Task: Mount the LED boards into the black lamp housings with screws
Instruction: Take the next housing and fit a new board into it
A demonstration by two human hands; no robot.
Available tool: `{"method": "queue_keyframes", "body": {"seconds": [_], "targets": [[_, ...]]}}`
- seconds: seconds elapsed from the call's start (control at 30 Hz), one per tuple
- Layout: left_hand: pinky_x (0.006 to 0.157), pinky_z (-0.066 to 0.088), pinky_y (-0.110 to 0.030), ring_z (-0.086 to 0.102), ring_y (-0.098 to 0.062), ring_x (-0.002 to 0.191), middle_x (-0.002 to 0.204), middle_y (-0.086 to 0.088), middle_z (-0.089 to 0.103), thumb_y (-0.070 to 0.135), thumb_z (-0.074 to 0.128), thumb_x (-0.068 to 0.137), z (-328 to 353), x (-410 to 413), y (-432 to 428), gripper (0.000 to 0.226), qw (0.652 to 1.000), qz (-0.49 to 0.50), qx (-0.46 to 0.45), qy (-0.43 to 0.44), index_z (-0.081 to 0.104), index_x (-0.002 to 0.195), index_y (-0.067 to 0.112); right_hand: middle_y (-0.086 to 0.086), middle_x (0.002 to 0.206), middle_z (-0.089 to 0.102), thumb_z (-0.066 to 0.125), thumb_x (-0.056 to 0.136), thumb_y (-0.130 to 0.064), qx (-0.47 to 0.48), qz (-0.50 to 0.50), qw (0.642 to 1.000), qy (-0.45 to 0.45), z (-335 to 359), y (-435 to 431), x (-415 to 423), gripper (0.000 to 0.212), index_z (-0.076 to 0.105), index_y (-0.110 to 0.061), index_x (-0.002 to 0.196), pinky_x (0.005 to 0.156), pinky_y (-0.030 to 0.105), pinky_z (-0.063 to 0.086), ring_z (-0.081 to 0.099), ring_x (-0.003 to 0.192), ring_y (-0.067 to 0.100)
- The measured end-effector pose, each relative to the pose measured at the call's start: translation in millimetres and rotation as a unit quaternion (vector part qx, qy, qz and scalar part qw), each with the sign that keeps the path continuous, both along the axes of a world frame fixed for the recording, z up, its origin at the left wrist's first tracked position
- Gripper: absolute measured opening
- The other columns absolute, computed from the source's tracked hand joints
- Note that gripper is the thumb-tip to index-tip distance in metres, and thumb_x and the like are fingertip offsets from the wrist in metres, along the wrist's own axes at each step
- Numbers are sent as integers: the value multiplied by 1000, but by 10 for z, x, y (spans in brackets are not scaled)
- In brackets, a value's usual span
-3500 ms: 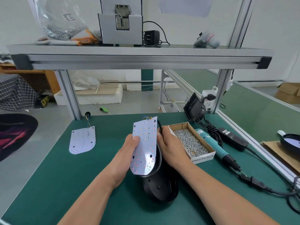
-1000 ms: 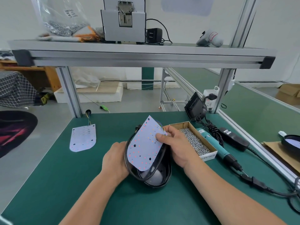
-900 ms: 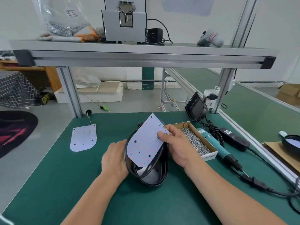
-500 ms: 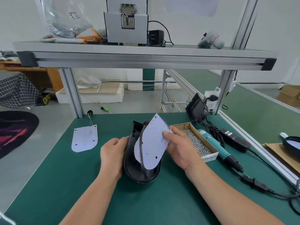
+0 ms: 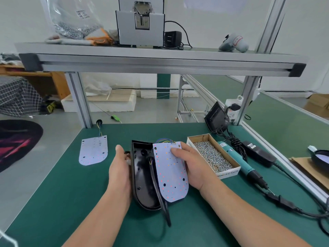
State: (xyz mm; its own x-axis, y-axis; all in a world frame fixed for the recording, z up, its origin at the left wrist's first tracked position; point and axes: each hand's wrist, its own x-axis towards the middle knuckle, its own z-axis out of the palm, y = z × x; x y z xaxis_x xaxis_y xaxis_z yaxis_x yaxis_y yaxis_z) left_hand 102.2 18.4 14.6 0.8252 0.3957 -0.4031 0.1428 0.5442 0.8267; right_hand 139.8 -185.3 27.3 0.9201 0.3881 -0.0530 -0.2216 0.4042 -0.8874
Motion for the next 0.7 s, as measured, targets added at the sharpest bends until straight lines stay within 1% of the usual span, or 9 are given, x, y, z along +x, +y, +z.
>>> {"method": "queue_keyframes", "body": {"seconds": [0.07, 0.1, 0.17, 0.23, 0.3, 0.37, 0.43, 0.6, 0.7], "targets": [[98, 58, -50, 78, -36, 94, 106, -8, 81, 78, 52, 91, 9, -27, 7, 64, 1000, -9, 16, 11, 71, 101, 17, 21, 112, 74, 74, 88, -11, 2, -6, 1000, 11, 2, -19, 19, 39, 67, 1, 124, 80, 40, 61, 74, 88, 31], [102, 56, -55, 78, -37, 103, 112, -7, 81, 78, 52, 90, 12, -36, 4, 68, 1000, -16, 17, 13, 72, 112, 17, 21, 113, 74, 73, 90, -10, 4, -6, 1000, 12, 2, -33, 28, 39, 67, 3, 126, 81, 40, 62, 74, 89, 31], [93, 60, -49, 78, -32, 100, 109, 0, 81, 72, 52, 91, 27, -34, -5, 58, 999, -6, 33, 5, 70, 118, 24, 22, 116, 74, 73, 90, -12, 8, 3, 1000, 11, 13, -63, 37, 40, 67, 3, 127, 84, 41, 62, 74, 93, 32], [78, 59, -41, 76, -24, 85, 96, 4, 79, 64, 54, 92, 71, -26, -29, 45, 997, 21, 72, -8, 66, 107, 24, 23, 118, 74, 72, 90, -14, 14, 22, 1000, 5, 22, -80, 30, 38, 70, 1, 125, 86, 42, 61, 74, 96, 32], [84, 56, -45, 65, -26, 81, 92, -4, 70, 61, 57, 89, 65, -14, -48, 41, 994, 34, 99, -26, 57, 97, 21, 22, 119, 73, 71, 92, -14, 15, 42, 999, -4, 17, -81, 17, 34, 71, -3, 123, 86, 41, 61, 74, 98, 32], [83, 52, -43, 57, -24, 79, 90, -6, 61, 58, 60, 91, 60, -27, -60, 35, 993, 41, 104, -46, 52, 93, 23, 22, 120, 73, 71, 93, -16, 8, 52, 999, -11, 13, -70, 8, 33, 70, -4, 123, 87, 41, 60, 74, 99, 33], [79, 51, -41, 58, -22, 77, 89, -5, 61, 52, 60, 94, 51, -33, -61, 30, 992, 38, 98, -62, 50, 93, 24, 22, 120, 73, 71, 93, -16, 8, 57, 998, -13, 14, -56, -2, 30, 71, -6, 121, 88, 42, 60, 74, 99, 32], [64, 53, -32, 59, -20, 68, 83, -4, 62, 43, 64, 96, 39, 12, -53, 26, 992, 43, 96, -75, 54, 93, 19, 20, 118, 74, 71, 94, -18, 18, 51, 999, -7, -13, -14, -32, 35, 69, -3, 125, 89, 43, 61, 74, 98, 31], [47, 44, -23, 44, -20, 57, 67, -3, 45, 32, 65, 101, 55, 56, -82, 33, 991, 53, 67, -99, 42, 80, 23, 20, 116, 74, 71, 93, -19, 30, 22, 999, -13, -14, 14, -34, 37, 68, 0, 125, 86, 42, 62, 75, 96, 31]]}}
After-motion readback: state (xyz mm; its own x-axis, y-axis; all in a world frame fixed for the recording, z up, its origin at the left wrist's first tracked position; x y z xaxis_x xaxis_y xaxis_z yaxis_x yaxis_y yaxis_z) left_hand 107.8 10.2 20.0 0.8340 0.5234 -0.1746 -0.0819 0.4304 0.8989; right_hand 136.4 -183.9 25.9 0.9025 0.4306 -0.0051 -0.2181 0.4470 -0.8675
